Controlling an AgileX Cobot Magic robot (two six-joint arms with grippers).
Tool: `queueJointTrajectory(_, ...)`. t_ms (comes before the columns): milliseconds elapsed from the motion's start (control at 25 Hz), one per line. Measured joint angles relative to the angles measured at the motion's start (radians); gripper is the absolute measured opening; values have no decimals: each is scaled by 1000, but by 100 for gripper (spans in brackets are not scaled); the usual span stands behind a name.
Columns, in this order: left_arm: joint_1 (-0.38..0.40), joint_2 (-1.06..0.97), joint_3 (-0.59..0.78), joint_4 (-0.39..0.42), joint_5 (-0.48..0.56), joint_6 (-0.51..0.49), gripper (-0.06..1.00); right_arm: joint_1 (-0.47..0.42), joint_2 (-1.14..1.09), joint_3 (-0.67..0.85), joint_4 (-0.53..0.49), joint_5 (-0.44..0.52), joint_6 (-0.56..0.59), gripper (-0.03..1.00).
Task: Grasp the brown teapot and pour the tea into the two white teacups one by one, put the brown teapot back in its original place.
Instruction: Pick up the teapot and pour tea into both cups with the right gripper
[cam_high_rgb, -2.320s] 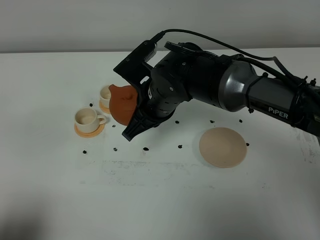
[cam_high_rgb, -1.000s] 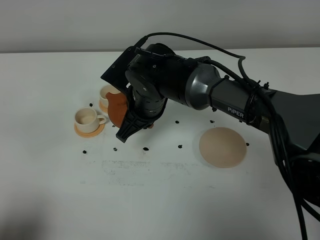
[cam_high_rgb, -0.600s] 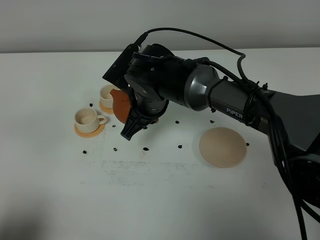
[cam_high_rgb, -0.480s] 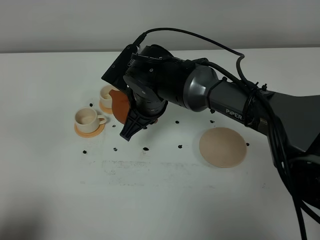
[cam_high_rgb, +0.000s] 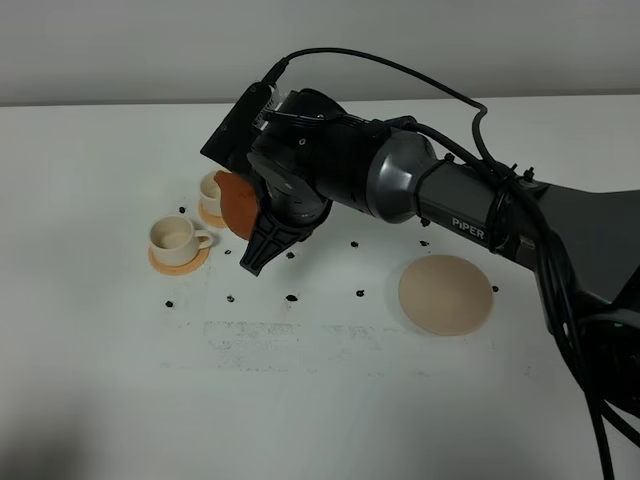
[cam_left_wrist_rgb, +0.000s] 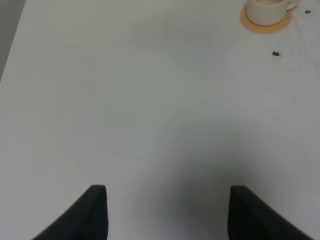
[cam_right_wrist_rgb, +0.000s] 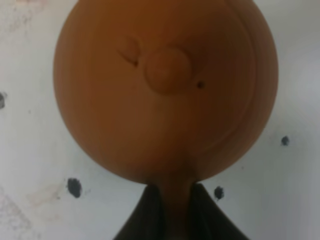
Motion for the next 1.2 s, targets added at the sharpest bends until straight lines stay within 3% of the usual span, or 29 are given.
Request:
queueJointTrajectory(520, 0, 0, 0, 0, 0, 0, 50, -46, 0, 0, -144, -147, -4, 9)
queueJointTrajectory(920, 0, 0, 0, 0, 0, 0, 50, -87, 44, -2, -181, -198, -47, 9)
queueJointTrajectory(1200, 0, 0, 0, -1, 0, 1, 50, -93, 60, -2, -260, -260, -50, 9)
